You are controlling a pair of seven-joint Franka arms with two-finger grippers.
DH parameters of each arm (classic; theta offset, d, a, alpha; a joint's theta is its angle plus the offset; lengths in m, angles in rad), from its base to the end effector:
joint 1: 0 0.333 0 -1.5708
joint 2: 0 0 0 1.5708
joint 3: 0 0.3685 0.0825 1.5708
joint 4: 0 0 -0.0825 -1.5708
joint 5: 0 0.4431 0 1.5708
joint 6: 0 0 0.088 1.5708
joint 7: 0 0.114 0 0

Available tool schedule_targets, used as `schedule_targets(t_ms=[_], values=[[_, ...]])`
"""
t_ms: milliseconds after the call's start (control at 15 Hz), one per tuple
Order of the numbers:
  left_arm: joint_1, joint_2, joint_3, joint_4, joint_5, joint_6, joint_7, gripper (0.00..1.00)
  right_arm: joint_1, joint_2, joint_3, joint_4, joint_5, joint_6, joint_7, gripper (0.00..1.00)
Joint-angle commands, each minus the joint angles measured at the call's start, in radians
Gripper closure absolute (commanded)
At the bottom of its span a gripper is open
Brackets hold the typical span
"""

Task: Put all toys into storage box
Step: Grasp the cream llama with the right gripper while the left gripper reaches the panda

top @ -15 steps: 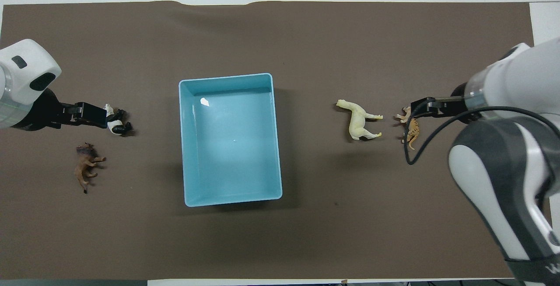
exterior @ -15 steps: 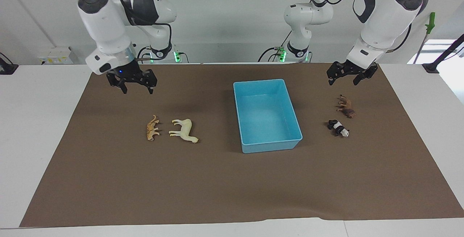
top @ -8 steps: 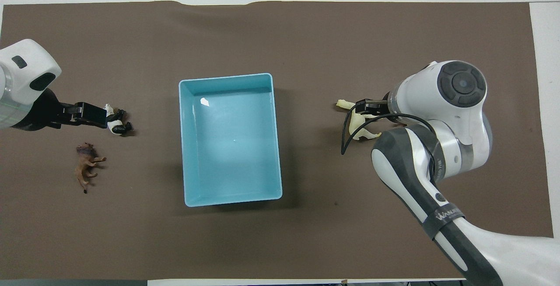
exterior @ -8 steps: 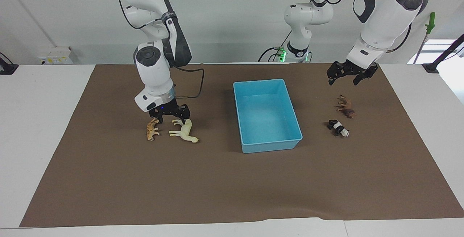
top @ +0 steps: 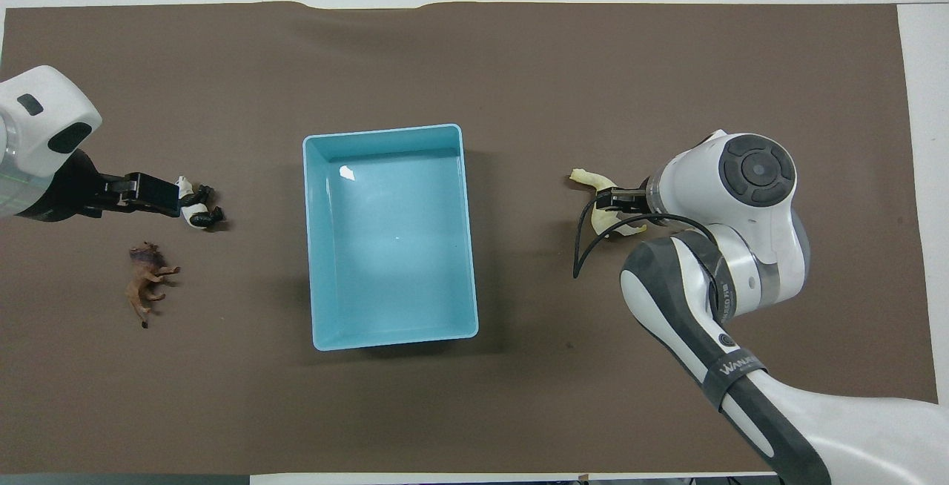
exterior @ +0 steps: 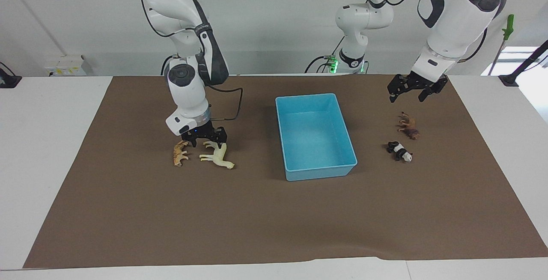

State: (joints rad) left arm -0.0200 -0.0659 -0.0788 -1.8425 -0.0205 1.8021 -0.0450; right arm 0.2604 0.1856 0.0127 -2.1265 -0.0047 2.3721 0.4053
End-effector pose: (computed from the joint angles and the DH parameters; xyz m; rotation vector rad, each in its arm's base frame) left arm 0.5964 -0.0622 0.5845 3.1238 -0.0769 0.0378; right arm 0.6031 0.1687 0.3331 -3.1148 0.2015 -0.0889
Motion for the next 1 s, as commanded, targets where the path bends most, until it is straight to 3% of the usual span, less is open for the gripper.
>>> schedule_targets(t_ms=[0, 133, 400, 467, 533, 667, 933], values=[[0.009, -0.069, 0.004, -0.193, -0.003, 0.227, -0.012, 0.0, 0.031, 0.029, -0.002, -0.01, 0.002, 0.058, 0.058, 0.0], [0.051, -0.034, 0.002, -0.254, -0.001, 0.359, -0.009, 0.0, 0.033, 0.054, -0.002, -0.01, 0.002, 0.087, 0.053, 0.0], [0.104, 0.095, 0.004, -0.265, -0.001, 0.535, -0.015, 0.0, 0.033, 0.061, -0.002, -0.01, 0.002, 0.096, 0.049, 0.0], [0.104, 0.135, 0.004, -0.267, -0.001, 0.58, -0.033, 0.0, 0.033, 0.061, -0.002, -0.01, 0.002, 0.098, 0.047, 0.13], [0.103, 0.176, 0.004, -0.268, -0.001, 0.635, -0.082, 0.0, 0.033, 0.061, -0.002, -0.01, 0.002, 0.105, 0.047, 0.36], [0.1, 0.216, 0.004, -0.311, -0.001, 0.762, -0.177, 0.0, 0.033, 0.069, -0.002, -0.01, 0.002, 0.111, 0.056, 1.0], [0.101, 0.273, 0.004, -0.36, -0.001, 0.826, -0.188, 0.0, 0.052, 0.069, -0.002, 0.002, 0.002, 0.101, 0.055, 1.0]])
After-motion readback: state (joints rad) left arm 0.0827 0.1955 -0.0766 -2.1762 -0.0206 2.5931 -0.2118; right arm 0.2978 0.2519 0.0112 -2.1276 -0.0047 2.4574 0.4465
